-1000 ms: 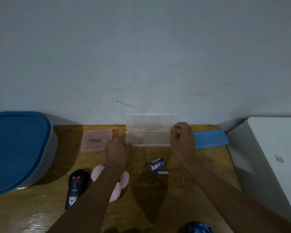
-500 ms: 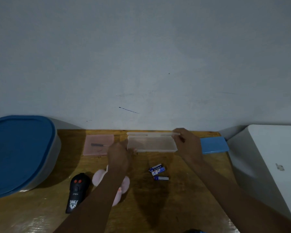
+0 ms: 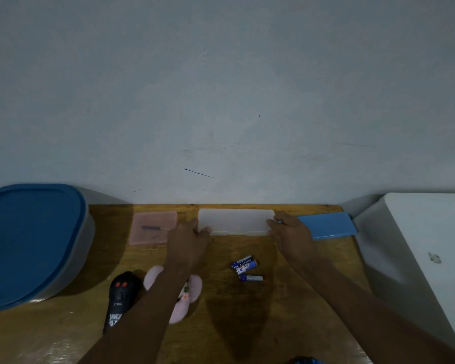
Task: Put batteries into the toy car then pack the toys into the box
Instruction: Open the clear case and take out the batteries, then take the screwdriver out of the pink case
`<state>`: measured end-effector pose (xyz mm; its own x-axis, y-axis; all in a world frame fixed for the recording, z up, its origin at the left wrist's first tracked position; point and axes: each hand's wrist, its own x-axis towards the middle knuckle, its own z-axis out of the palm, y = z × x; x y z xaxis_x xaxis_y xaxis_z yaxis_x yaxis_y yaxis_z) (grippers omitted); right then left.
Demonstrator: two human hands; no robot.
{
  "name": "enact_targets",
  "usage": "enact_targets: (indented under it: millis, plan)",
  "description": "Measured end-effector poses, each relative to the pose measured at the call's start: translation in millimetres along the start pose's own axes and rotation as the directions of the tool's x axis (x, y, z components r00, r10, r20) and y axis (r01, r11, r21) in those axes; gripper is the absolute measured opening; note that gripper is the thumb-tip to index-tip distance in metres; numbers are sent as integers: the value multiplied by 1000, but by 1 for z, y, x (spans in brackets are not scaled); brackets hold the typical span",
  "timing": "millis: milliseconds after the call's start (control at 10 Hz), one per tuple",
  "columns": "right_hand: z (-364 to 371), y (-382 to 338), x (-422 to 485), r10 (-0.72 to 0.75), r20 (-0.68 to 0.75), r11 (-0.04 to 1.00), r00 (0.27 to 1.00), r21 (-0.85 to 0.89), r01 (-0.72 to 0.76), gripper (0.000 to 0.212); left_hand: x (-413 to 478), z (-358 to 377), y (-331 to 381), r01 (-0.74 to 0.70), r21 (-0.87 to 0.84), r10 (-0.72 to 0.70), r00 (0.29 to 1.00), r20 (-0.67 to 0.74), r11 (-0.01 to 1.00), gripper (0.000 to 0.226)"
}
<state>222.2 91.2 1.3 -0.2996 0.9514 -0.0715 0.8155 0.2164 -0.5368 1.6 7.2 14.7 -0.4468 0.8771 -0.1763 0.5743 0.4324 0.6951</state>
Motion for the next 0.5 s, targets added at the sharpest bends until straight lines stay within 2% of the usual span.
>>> enact_targets:
  millis: [100,200,400,500]
  plan:
    - [20,26,3,-166,11,956,986,-243,163,44,1,2,0,-22,14,23,999,-23,1000,28]
    - [15,24,1,-174,16,957,985,-233,173,42,-1,1,3,-32,-33,31,998,-46,999,47]
    - [11,12,-5,-144,72,963,987,-221,157,46,3,4,0,-26,-16,25,999,-45,1000,48]
    - [17,16,-2,-233,16,938,972,-259,229,47,3,6,-1,-28,-9,27,998,-51,1000,48]
